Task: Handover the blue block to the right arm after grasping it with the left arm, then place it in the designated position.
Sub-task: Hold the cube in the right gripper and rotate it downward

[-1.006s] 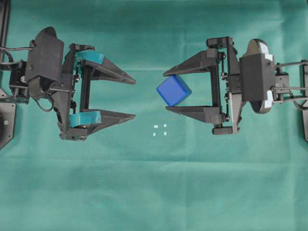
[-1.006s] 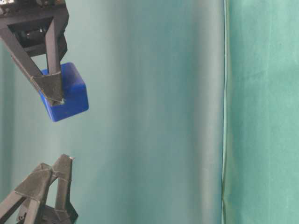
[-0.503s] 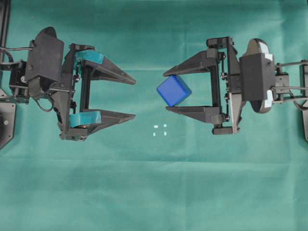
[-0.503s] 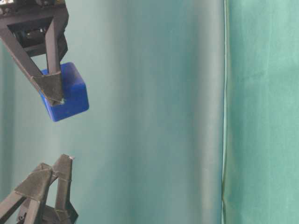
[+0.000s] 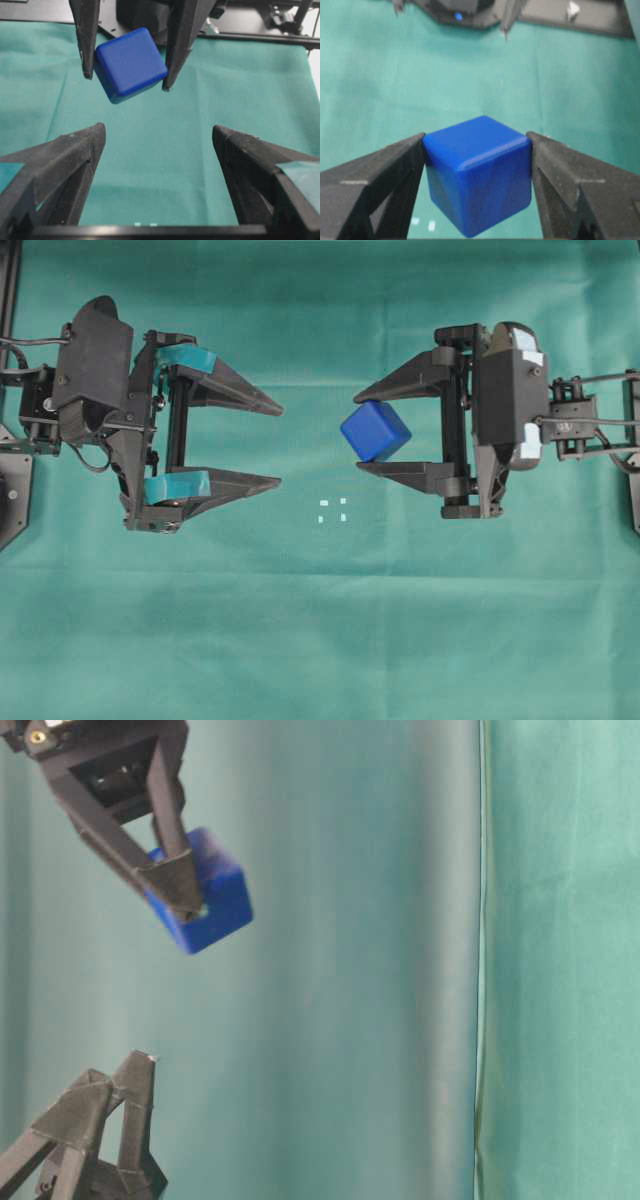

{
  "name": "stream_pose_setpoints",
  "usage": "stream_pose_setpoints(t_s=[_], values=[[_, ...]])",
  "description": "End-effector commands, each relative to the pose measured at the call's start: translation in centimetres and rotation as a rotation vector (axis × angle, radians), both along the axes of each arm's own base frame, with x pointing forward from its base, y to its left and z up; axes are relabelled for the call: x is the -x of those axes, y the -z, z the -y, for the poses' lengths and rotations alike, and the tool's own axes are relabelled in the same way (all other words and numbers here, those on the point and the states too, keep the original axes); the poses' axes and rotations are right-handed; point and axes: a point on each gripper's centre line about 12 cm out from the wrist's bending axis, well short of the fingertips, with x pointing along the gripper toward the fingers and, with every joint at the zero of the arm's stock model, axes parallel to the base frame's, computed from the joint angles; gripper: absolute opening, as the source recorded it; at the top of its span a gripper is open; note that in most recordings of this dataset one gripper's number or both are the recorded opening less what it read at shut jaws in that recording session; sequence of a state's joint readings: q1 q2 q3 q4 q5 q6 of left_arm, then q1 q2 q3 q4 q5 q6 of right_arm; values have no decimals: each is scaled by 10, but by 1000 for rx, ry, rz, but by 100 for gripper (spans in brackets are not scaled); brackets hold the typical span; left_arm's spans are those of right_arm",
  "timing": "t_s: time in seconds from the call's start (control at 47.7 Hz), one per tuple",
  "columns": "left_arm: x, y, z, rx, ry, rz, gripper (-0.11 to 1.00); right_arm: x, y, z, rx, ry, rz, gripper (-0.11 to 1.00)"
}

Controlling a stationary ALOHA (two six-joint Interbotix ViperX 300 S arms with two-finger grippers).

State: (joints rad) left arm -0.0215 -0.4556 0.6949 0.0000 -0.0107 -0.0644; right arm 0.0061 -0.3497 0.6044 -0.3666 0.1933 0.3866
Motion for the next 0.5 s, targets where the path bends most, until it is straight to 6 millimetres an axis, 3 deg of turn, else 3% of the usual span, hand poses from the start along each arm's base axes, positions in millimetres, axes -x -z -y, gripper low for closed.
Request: stream_pose_setpoints(t_s=[0.0,0.482], values=[[0,-9,-1,-1,-3,26,100,1,-17,-1,-9,5,32,65],[0,-9,-1,-1,-3,26,100,2,-15,-6,-8,-1,10,65]])
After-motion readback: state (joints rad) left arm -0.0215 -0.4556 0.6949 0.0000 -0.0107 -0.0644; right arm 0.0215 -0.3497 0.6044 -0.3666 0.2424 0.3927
